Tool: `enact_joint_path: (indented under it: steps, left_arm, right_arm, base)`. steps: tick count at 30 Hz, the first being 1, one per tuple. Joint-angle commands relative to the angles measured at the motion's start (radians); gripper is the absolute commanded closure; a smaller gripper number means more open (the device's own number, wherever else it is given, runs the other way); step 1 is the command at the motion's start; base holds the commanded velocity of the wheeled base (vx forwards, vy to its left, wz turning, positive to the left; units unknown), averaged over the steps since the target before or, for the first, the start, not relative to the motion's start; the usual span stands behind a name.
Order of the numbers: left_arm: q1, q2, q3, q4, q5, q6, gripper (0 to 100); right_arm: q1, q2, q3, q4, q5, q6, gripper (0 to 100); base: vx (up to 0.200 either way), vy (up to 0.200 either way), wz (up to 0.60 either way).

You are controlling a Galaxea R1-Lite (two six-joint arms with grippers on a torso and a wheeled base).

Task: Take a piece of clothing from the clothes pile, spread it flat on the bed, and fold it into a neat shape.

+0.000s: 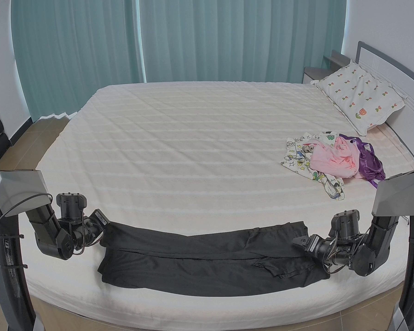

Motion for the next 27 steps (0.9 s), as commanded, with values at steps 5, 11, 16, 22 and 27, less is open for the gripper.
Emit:
enact_joint_path:
  steps: [5,11,16,22,27]
  left_arm:
    - [0.002,0.029,-0.002,-0.003,0.0,0.0,100]
    - [0.005,0.046,-0.016,-0.003,0.0,0.002,0]
    - [0.045,0.001,0.005,-0.011,-0.031,0.0,0]
    - [0.048,-0.04,0.111,-0.057,-0.209,0.09,0]
    - [0.025,-0.036,0.131,-0.063,-0.216,0.241,0]
  right_arm:
    - [0.001,0.005,0.0,-0.001,0.0,0.0,0]
    - [0.003,0.005,0.0,-0.001,0.002,0.0,0]
    - [0.001,0.004,0.006,-0.002,0.002,0.001,0]
    - [0.001,-0.001,0.011,-0.002,0.003,0.003,0]
    - [0.01,0.002,0.028,-0.004,0.005,0.003,0]
  base:
    - [0.0,0.0,0.0]
    - [0.0,0.0,0.0]
    - [0.0,0.0,0.0]
    - [0.0,0.0,0.0]
    - [0.0,0.0,0.0]
